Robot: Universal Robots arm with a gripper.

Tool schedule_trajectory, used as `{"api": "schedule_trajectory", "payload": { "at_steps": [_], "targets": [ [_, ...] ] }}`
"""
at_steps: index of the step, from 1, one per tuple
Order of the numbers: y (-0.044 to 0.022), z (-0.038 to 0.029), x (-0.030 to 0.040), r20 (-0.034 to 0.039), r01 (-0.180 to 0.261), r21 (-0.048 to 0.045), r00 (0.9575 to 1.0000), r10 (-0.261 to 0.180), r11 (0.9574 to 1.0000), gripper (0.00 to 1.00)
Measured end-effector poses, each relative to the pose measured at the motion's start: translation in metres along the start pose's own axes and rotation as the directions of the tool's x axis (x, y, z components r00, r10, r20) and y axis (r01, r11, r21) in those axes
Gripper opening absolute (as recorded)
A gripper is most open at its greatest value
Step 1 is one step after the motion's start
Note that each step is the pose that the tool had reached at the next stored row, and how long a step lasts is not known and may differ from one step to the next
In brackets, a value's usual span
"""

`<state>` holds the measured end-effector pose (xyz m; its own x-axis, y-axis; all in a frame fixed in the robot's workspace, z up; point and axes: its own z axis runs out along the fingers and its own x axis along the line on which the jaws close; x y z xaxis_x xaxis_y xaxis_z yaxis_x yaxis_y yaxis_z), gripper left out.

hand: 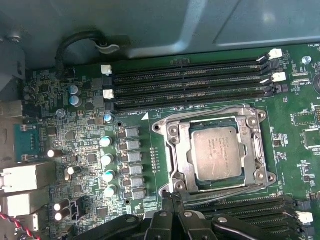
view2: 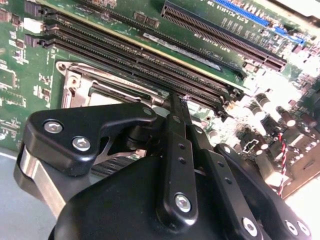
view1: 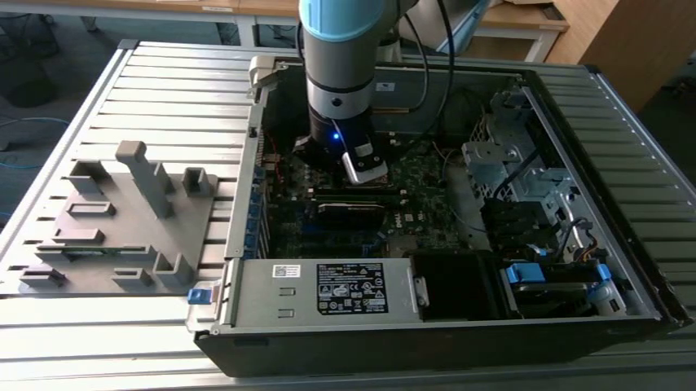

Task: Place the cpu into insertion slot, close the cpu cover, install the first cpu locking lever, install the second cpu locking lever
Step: 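Install the second cpu locking lever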

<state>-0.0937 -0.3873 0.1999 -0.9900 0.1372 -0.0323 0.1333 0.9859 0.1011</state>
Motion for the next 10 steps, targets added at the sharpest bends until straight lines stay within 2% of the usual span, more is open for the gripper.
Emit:
{"api": "schedule_trajectory", "payload": {
  "at_steps": [4, 10],
  "targets": [
    [-0.0018, 0.0005, 0.0006, -0.0016, -0.001, -0.0202, 1.0000, 0.001, 0.9998, 0.10],
    [-0.0048, 0.0012, 0.0011, -0.0027, -0.002, -0.0335, 1.0000, 0.001, 0.9994, 0.10]
  ]
}}
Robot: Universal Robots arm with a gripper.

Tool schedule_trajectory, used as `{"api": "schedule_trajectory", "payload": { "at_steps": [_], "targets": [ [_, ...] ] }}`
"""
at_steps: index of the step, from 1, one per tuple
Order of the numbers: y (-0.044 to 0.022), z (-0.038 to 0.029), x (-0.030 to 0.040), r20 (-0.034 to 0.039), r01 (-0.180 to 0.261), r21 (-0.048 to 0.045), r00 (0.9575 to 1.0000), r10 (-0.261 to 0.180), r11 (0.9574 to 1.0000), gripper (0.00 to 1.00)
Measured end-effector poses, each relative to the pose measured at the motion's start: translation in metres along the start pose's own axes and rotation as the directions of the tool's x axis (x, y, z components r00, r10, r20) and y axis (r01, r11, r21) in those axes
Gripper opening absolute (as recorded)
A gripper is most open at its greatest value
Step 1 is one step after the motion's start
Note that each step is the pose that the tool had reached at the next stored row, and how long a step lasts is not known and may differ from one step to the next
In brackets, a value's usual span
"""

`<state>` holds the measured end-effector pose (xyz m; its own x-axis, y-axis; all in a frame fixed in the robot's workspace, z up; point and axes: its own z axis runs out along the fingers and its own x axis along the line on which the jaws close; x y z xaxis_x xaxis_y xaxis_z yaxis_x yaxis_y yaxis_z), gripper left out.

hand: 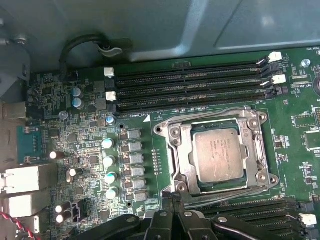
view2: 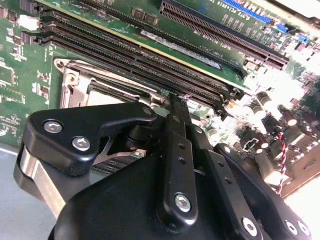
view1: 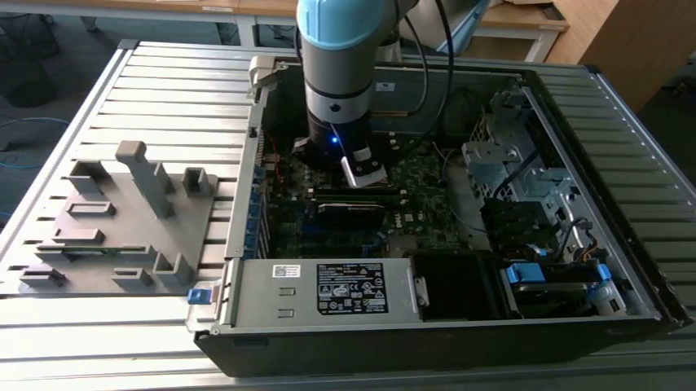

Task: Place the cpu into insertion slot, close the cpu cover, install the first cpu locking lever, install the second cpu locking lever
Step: 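Install the second cpu locking lever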

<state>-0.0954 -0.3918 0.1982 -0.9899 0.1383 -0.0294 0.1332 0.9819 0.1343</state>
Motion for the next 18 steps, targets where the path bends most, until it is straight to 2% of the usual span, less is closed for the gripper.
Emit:
{"api": "schedule_trajectory", "payload": {
  "at_steps": [3, 11, 18],
  "targets": [
    [-0.0008, 0.0005, 0.0004, -0.0008, 0.000, -0.0113, 1.0000, 0.000, 0.9999, 0.10],
    [-0.0010, 0.0033, 0.0007, -0.0006, -0.001, -0.0337, 1.0000, 0.001, 0.9994, 0.10],
    [-0.0012, 0.0000, 0.0008, -0.0023, -0.001, -0.0335, 1.0000, 0.001, 0.9994, 0.10]
  ]
}}
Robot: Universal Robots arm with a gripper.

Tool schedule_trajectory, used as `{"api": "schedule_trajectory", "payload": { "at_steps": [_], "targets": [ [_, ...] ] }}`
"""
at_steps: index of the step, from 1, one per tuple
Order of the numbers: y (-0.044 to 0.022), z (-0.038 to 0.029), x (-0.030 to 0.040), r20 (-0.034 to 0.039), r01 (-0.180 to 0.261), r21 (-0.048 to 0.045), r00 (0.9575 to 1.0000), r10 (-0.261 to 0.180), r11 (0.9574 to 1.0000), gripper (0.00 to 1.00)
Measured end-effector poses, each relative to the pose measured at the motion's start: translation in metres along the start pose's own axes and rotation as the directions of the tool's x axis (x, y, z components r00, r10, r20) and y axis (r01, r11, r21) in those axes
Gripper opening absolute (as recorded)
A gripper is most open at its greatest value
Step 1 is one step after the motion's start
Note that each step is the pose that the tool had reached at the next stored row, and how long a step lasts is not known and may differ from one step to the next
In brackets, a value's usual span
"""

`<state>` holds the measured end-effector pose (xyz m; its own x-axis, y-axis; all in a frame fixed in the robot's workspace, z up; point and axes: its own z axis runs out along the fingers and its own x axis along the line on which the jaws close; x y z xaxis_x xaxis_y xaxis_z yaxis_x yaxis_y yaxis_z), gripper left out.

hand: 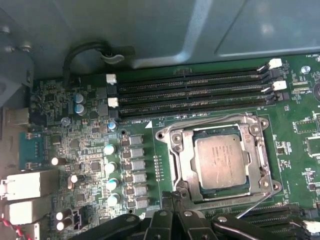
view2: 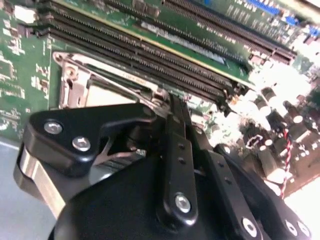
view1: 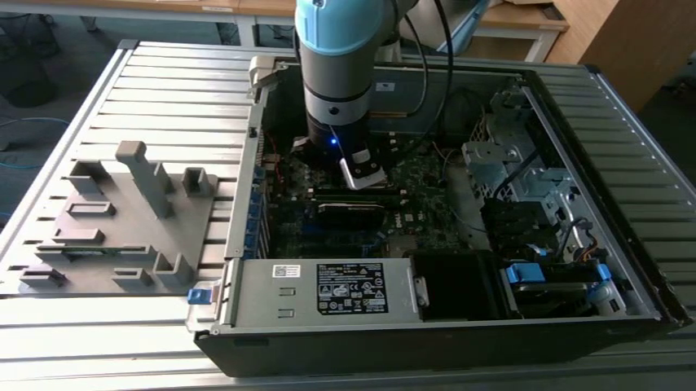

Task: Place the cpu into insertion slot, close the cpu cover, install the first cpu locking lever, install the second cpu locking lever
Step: 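Install the second cpu locking lever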

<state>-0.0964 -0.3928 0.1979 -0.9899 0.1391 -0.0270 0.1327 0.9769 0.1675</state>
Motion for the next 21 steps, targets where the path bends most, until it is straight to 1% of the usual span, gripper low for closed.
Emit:
{"api": "schedule_trajectory", "payload": {
  "at_steps": [5, 13, 15, 18, 21],
  "targets": [
    [0.0024, -0.0141, -0.0004, 0.0000, 0.000, 0.0001, 1.0000, 0.000, 1.0000, 0.10],
    [0.0072, -0.0423, -0.0015, -0.0001, 0.000, 0.0000, 1.0000, 0.000, 1.0000, 0.10],
    [0.0078, -0.0451, -0.0020, -0.0001, 0.000, 0.0000, 1.0000, 0.000, 1.0000, 0.10],
    [0.0082, -0.0463, -0.0030, -0.0003, 0.000, 0.0000, 1.0000, 0.000, 1.0000, 0.10],
    [0.0089, -0.0465, -0.0083, -0.0042, -0.001, 0.0011, 1.0000, 0.001, 1.0000, 0.10]
  ]
}}
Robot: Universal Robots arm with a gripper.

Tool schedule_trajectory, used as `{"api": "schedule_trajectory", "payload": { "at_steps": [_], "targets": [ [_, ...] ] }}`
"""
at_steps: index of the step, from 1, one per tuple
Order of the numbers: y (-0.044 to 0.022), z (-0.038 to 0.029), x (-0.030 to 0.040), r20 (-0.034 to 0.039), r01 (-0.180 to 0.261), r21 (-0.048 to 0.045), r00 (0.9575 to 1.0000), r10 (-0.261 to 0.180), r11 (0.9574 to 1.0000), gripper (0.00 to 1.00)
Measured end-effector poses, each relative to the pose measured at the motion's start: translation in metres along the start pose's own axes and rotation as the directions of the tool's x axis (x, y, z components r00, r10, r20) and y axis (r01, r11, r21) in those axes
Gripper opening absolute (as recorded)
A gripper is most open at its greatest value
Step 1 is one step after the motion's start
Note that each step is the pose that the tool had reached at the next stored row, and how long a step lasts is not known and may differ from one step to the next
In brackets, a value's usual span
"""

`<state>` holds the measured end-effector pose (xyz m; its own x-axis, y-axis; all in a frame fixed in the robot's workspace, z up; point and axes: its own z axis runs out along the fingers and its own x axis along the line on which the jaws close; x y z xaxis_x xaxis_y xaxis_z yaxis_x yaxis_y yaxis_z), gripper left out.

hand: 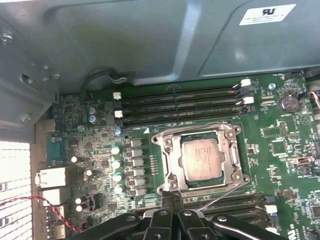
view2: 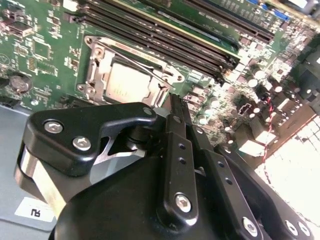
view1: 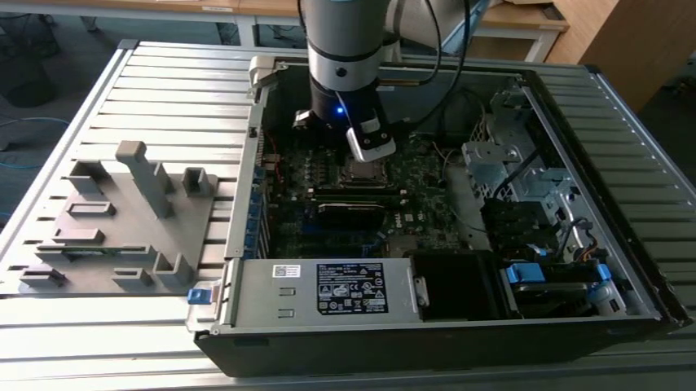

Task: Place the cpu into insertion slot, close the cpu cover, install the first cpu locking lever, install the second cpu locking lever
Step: 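Install the second cpu locking lever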

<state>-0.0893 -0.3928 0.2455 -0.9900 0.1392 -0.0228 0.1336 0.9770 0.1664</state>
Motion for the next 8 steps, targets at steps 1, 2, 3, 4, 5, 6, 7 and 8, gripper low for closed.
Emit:
{"api": "schedule_trajectory", "payload": {
  "at_steps": [1, 2, 3, 4, 5, 6, 7, 8],
  "targets": [
    [0.0003, 0.0001, -0.0027, -0.0023, -0.001, 0.0005, 1.0000, 0.001, 1.0000, 0.10],
    [0.0007, 0.0002, -0.0054, -0.0046, -0.001, 0.0010, 1.0000, 0.001, 1.0000, 0.10],
    [0.0011, 0.0004, -0.0081, -0.0071, -0.001, 0.0014, 1.0000, 0.001, 1.0000, 0.10],
    [0.0015, 0.0005, -0.0110, -0.0101, -0.002, 0.0020, 0.9999, 0.002, 1.0000, 0.10],
    [0.0018, 0.0006, -0.0137, -0.0130, -0.002, 0.0026, 0.9999, 0.002, 1.0000, 0.10],
    [0.0022, 0.0007, -0.0160, -0.0158, -0.003, 0.0033, 0.9999, 0.003, 1.0000, 0.10],
    [0.0023, 0.0008, -0.0173, -0.0172, -0.003, 0.0041, 0.9998, 0.003, 1.0000, 0.10],
    [0.0020, 0.0008, -0.0178, -0.0176, -0.003, 0.0050, 0.9998, 0.003, 1.0000, 0.10]
  ]
}}
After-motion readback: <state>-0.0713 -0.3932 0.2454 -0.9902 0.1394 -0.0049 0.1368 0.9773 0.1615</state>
